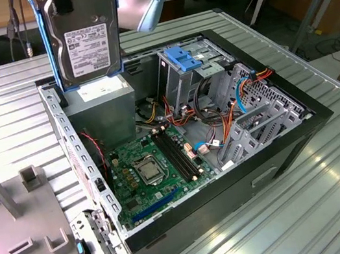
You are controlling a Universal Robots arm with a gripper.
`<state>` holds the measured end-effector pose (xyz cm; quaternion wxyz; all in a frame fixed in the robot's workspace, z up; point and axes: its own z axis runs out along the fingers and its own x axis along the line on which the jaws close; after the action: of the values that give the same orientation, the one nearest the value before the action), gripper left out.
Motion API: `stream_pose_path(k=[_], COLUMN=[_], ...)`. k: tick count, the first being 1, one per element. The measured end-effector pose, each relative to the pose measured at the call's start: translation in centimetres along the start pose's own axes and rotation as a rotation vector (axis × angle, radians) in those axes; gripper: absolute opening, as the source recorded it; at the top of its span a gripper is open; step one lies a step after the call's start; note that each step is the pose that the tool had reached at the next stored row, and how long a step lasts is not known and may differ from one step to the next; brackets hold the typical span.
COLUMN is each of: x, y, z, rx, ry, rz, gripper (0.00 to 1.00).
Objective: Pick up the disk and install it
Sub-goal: 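Pick up the disk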
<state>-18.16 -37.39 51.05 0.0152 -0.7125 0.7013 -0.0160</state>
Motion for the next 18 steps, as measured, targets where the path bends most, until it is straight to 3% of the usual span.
stream_pose_path(k=[2, 4, 11, 13, 18], x=[0.00, 0.14, 2.18, 2.32, 2.78], y=[-0.26, -1.03, -1.61, -3.10, -4.96], z=[0.04, 0.08, 0.20, 0.29, 0.42], rx=[0.0000, 0.0000, 0.0000, -0.0001, -0.0001], ry=[0.0005, 0.0005, 0.0006, 0.0006, 0.0007], rz=[0.011, 0.011, 0.012, 0.012, 0.012], gripper=[0.37, 0.37, 0.37, 0.37, 0.37])
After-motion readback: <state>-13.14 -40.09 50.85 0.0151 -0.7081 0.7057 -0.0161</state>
